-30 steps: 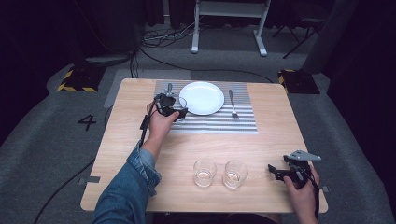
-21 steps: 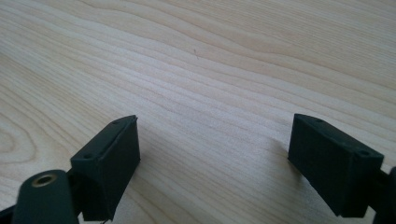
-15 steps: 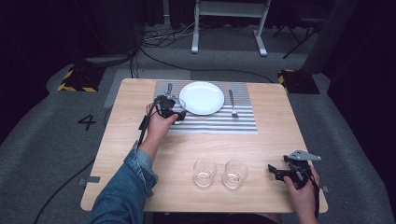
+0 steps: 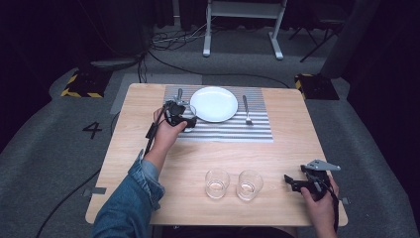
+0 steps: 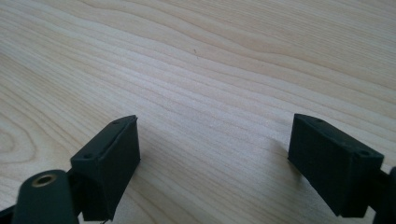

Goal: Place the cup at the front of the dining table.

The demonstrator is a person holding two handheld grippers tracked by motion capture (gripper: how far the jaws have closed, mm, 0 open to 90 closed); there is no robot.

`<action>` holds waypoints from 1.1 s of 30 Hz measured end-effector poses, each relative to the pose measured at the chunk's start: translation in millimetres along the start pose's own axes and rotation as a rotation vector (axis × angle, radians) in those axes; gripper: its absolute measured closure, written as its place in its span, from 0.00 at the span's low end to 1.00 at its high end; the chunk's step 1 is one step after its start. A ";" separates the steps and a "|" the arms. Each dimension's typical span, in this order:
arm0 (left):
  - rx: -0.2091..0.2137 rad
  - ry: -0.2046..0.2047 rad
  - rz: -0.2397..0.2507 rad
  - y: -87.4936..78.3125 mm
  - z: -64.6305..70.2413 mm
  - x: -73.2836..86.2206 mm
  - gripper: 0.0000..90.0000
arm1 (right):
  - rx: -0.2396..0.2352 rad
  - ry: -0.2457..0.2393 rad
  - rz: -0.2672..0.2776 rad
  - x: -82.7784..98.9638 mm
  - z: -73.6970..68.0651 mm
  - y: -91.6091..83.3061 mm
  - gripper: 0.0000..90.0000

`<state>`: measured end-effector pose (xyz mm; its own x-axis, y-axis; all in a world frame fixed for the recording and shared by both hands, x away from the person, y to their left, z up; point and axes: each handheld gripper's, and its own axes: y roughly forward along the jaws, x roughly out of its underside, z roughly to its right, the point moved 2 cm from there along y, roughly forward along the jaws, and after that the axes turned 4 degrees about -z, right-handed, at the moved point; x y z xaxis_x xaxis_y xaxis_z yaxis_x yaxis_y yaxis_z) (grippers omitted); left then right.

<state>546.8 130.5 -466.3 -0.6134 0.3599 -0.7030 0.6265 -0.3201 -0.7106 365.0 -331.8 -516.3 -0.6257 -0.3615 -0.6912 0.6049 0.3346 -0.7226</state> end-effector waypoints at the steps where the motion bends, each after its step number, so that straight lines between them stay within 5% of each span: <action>1: -0.009 -0.003 -0.001 -2.1 0.7 -0.4 0.19 | -0.001 0.001 -0.001 0.0 -0.2 -0.1 0.18; 20: 0.036 0.031 0.109 -59.1 16.5 0.9 0.23 | 0.000 0.001 0.000 0.0 -0.2 -0.1 0.18; 33: 0.053 0.074 0.125 -104.7 29.9 14.0 0.23 | 0.000 -0.001 0.001 0.0 0.0 0.0 0.18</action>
<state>458.2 142.8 -402.6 -0.4936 0.3773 -0.7836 0.6685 -0.4118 -0.6193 365.0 -331.8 -516.3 -0.6249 -0.3619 -0.6917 0.6056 0.3345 -0.7221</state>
